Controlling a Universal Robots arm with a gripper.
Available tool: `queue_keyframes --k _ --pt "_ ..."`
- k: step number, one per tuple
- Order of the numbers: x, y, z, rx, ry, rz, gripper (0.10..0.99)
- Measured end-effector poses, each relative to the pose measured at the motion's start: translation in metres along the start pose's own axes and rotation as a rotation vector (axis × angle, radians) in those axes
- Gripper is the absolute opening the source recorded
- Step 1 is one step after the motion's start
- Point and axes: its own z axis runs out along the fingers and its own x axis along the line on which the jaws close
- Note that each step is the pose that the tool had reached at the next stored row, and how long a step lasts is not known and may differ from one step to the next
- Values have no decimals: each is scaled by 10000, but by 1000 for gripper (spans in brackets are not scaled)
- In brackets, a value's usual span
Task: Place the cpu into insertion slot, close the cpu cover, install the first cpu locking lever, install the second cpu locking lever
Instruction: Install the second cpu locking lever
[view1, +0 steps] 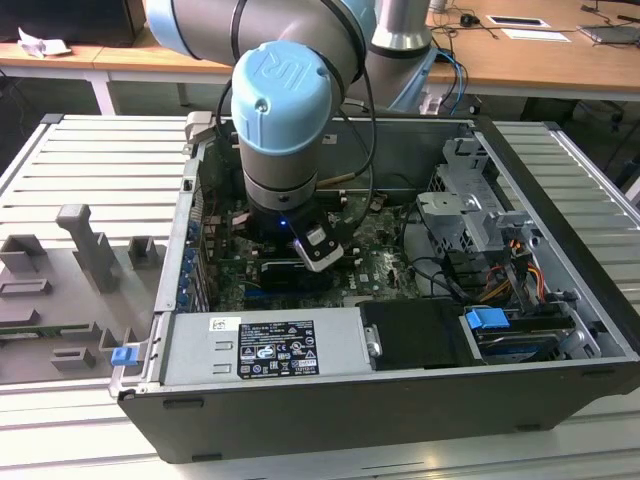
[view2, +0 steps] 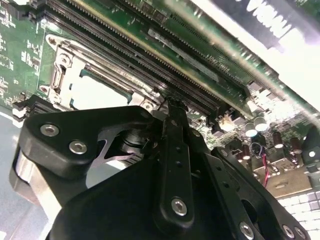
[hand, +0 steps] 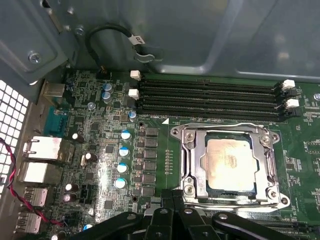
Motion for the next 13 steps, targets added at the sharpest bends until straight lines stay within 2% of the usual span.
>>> queue_keyframes --k 8,13 --pt "0 1 16 10 3 0 106" --pt "-1 11 -10 55 4 -1 106"
